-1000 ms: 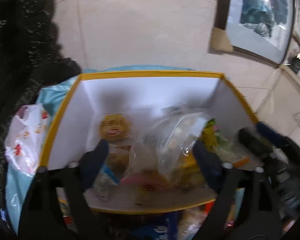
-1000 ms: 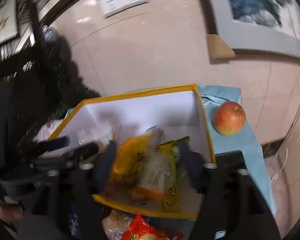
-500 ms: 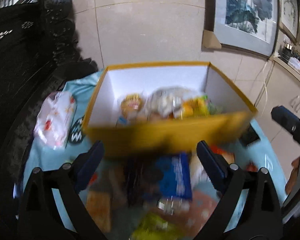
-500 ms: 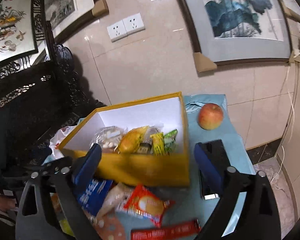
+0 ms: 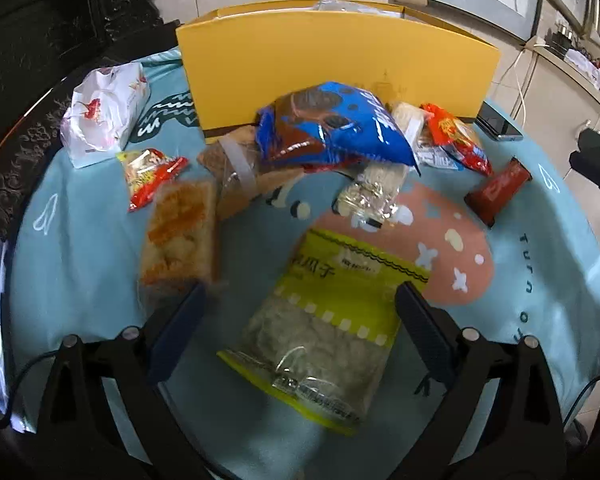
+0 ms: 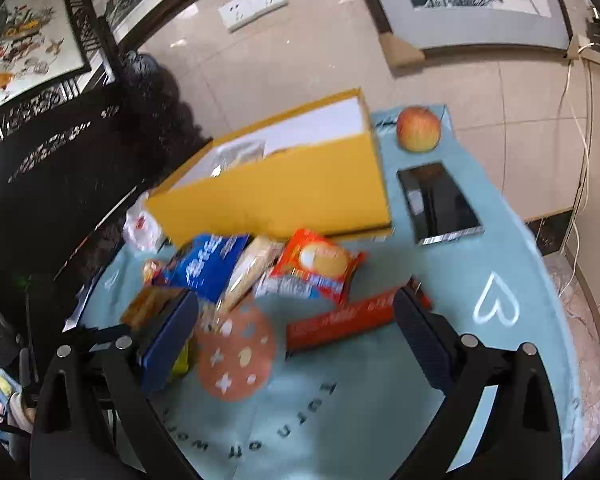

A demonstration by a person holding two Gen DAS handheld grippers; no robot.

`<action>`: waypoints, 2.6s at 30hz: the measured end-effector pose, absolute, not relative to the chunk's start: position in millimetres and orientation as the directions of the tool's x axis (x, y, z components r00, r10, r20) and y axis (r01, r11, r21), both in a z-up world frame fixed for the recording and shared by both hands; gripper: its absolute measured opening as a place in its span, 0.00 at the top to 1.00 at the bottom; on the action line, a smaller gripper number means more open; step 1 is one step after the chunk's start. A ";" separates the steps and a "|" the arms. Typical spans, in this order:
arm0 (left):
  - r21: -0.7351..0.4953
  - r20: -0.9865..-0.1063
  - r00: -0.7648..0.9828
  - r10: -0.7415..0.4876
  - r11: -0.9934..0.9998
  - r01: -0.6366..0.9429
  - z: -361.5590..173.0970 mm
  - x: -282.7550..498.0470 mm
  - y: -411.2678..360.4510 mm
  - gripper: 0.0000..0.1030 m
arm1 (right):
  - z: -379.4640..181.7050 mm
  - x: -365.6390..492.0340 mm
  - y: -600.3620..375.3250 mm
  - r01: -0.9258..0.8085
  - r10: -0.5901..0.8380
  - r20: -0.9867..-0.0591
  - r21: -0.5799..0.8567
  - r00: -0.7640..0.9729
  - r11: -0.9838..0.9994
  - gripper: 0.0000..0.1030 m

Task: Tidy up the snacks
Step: 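Grasp green seed bag with left tool while right tool grasps red snack bag, then drop green seed bag from left tool while right tool drops red bag into box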

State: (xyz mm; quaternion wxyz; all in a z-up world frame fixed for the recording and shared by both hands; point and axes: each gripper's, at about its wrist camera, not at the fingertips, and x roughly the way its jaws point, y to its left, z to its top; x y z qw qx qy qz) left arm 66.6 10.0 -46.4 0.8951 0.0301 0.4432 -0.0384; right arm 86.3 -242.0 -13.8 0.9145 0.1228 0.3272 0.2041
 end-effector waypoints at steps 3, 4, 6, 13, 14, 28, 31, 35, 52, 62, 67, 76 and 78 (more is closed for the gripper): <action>0.011 -0.794 0.605 -0.064 0.993 0.121 -49.9 65.8 6.1 0.04 | -19.7 80.8 -236.2 -0.299 0.452 -0.568 0.346 0.688 0.889 0.04; 0.013 -0.803 0.591 -0.071 0.991 0.137 -53.8 66.8 3.2 0.04 | -21.3 79.5 -235.1 -0.298 0.451 -0.573 0.345 0.684 0.890 0.04; 0.051 -0.819 0.572 -0.047 0.987 0.153 -60.8 68.7 -5.6 0.04 | -24.2 78.1 -235.1 -0.296 0.453 -0.580 0.349 0.676 0.889 0.04; -0.006 -0.801 0.590 -0.102 0.987 0.163 -60.5 66.0 -3.3 0.33 | -30.9 78.0 -238.7 -0.279 0.441 -0.604 0.347 0.664 0.895 0.05; -0.012 -0.804 0.585 -0.108 0.986 0.166 -59.0 66.4 -2.4 0.34 | -31.4 79.3 -239.3 -0.275 0.438 -0.608 0.347 0.662 0.897 0.04; -0.105 -0.756 0.630 -0.178 0.983 0.151 -33.2 60.5 6.4 0.35 | -35.8 153.4 -185.8 -0.476 0.298 -0.700 -0.068 0.649 0.877 0.05; -0.109 -0.759 0.626 -0.180 0.983 0.149 -33.9 64.7 6.7 0.35 | -48.1 177.7 -177.9 -0.527 0.307 -0.737 -0.078 0.602 0.846 0.05; -0.112 -0.763 0.621 -0.178 0.983 0.144 -33.7 70.9 7.2 0.35 | -59.7 205.3 -177.2 -0.537 0.314 -0.766 -0.048 0.561 0.843 0.05; -0.118 -0.749 0.638 -0.179 0.983 0.138 -16.8 61.3 5.5 0.35 | -28.0 156.5 -221.8 -0.563 0.535 -0.692 0.222 0.484 0.796 0.76; -0.121 -0.724 0.665 -0.184 0.983 0.140 3.8 49.3 1.7 0.34 | -20.2 141.3 -245.7 -0.485 0.610 -0.618 0.385 0.496 0.785 0.77; -0.110 -0.709 0.683 -0.177 0.984 0.141 18.1 51.7 -1.0 0.34 | -16.8 141.9 -251.2 -0.449 0.637 -0.582 0.453 0.505 0.770 0.77; -0.061 -0.610 0.776 -0.162 0.985 0.158 86.7 97.2 -18.8 0.34 | 45.8 144.8 -254.1 -0.474 0.667 -0.415 0.480 0.619 0.738 0.77; -0.065 -0.595 0.788 -0.158 0.987 0.149 101.9 121.4 -22.4 0.34 | 64.9 151.7 -250.2 -0.474 0.641 -0.378 0.449 0.668 0.758 0.77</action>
